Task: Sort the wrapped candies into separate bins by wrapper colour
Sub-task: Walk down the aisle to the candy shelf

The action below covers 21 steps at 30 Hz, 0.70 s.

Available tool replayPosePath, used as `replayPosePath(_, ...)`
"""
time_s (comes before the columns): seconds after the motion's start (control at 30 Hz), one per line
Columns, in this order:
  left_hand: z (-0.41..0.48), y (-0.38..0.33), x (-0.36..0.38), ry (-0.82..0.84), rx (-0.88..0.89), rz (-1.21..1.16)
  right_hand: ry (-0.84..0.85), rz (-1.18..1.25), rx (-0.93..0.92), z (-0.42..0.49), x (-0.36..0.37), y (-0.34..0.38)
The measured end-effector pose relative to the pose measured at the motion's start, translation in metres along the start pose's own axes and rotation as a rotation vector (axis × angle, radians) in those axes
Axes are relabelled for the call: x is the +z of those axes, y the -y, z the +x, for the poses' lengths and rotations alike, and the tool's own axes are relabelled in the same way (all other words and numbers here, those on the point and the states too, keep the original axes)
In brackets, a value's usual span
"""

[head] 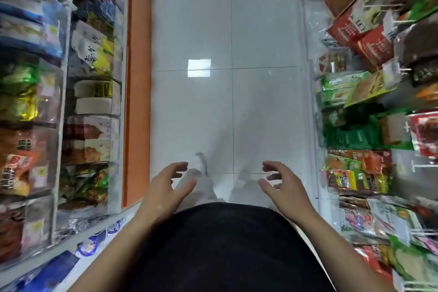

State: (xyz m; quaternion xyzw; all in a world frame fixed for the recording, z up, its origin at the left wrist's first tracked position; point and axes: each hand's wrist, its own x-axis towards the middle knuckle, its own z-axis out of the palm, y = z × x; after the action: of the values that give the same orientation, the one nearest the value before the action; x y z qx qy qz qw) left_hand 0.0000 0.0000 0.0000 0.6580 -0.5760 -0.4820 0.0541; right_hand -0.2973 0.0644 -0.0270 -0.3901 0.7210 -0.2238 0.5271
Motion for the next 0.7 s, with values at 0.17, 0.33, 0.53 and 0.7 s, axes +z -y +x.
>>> replayPosePath(0.17,0.029,-0.002,-0.032,-0.082,-0.088,-0.054,0.039,-0.043,-0.033,0.068,-0.006,0.058)
replayPosePath(0.33,0.104,-0.014,-0.072,-0.089,-0.093,-0.095,0.033,-0.064,-0.052,0.145,-0.004,0.118)
replayPosePath(0.53,0.229,-0.078,-0.14,-0.048,0.012,-0.129,-0.046,-0.03,0.032,0.219,-0.014,0.192)
replayPosePath(0.7,0.336,-0.154,-0.183,-0.014,0.098,-0.117,-0.079,-0.023,0.095,0.273,-0.044,0.229)
